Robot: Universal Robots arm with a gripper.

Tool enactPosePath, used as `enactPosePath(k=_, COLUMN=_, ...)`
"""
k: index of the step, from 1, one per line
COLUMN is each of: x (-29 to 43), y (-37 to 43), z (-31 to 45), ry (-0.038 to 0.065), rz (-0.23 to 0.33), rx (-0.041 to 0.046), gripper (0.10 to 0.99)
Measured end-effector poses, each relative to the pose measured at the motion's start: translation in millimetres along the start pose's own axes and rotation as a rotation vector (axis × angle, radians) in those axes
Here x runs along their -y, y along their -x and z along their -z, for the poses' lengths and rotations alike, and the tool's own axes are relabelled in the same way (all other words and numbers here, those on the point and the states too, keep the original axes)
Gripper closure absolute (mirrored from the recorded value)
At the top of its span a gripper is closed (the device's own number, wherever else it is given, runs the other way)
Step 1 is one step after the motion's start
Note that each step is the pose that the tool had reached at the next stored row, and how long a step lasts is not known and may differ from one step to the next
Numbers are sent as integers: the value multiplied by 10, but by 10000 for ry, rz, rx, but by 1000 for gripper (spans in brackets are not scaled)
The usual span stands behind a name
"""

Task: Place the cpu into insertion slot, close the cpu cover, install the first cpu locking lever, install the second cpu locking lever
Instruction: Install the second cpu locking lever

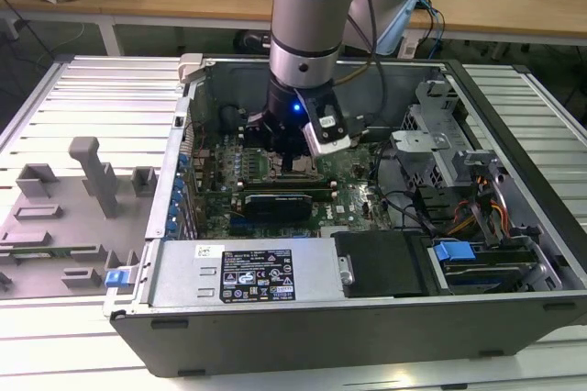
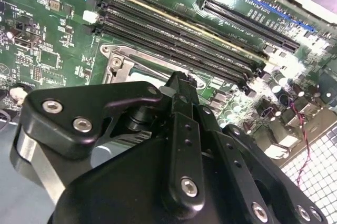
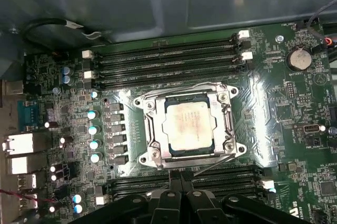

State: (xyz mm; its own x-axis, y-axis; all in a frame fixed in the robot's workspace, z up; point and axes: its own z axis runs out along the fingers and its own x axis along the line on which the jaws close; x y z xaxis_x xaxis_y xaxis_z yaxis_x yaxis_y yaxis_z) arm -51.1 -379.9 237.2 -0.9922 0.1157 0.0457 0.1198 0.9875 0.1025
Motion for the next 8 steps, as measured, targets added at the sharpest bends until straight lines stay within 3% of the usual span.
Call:
enactPosePath(k=1, x=20, y=-3, z=-2, ry=54, rz=5, rx=13, gripper=980)
enactPosePath(k=3, x=92, y=-24, z=-10, ry=261, rz=20, rx=62, gripper=980)
enactPosePath(k=5, x=107, y=-51, z=-20, ry=358, rz=31, rx=83, gripper=980)
enactPosePath(k=6, x=124, y=-96, z=-39, ry=459, rz=42, rx=96, gripper=980)
enactPosePath(k=8, x=147, y=-134, z=-70, ry=535, rz=48, rx=99, gripper=980)
